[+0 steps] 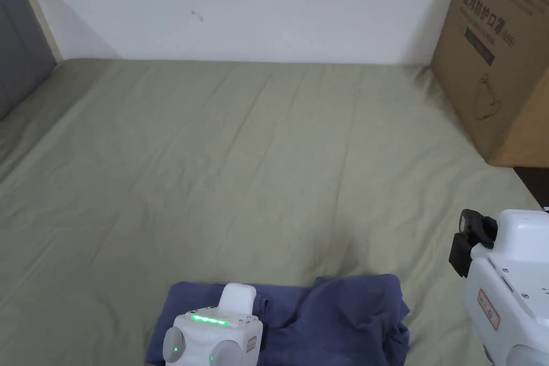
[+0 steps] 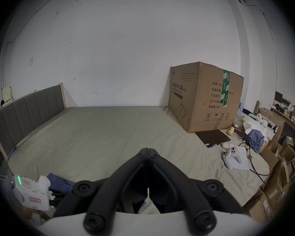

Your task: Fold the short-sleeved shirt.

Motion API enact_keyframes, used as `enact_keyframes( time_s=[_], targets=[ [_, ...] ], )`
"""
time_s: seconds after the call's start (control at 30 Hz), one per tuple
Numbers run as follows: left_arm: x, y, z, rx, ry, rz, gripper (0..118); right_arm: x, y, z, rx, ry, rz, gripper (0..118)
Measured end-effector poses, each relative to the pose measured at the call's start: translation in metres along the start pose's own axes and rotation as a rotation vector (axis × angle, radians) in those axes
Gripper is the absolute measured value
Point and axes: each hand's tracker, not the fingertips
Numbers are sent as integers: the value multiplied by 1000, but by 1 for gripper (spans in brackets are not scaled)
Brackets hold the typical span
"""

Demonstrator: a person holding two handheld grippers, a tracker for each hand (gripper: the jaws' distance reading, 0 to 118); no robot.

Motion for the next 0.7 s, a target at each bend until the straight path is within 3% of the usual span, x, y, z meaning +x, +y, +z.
enact_keyframes(
  time_s=[0.23,0.43,0.47,0.57,0.6,0.7],
  targets=[
    [-47,38,79,135,-130,111,0,-10,8,3,16,16,13,0],
    [-125,52,109,115,-186,251,0,-23,14,-1,25,43,21,0],
    [-138,51,110,112,-181,273,7,-25,14,-2,25,47,24,0],
    [-172,45,103,47,-230,379,86,-31,13,-4,18,56,25,0],
    [-182,41,96,11,-252,407,105,-32,12,-6,14,60,24,0],
    [-200,29,76,-46,-296,482,106,-37,9,-9,-2,61,33,0]
  ],
)
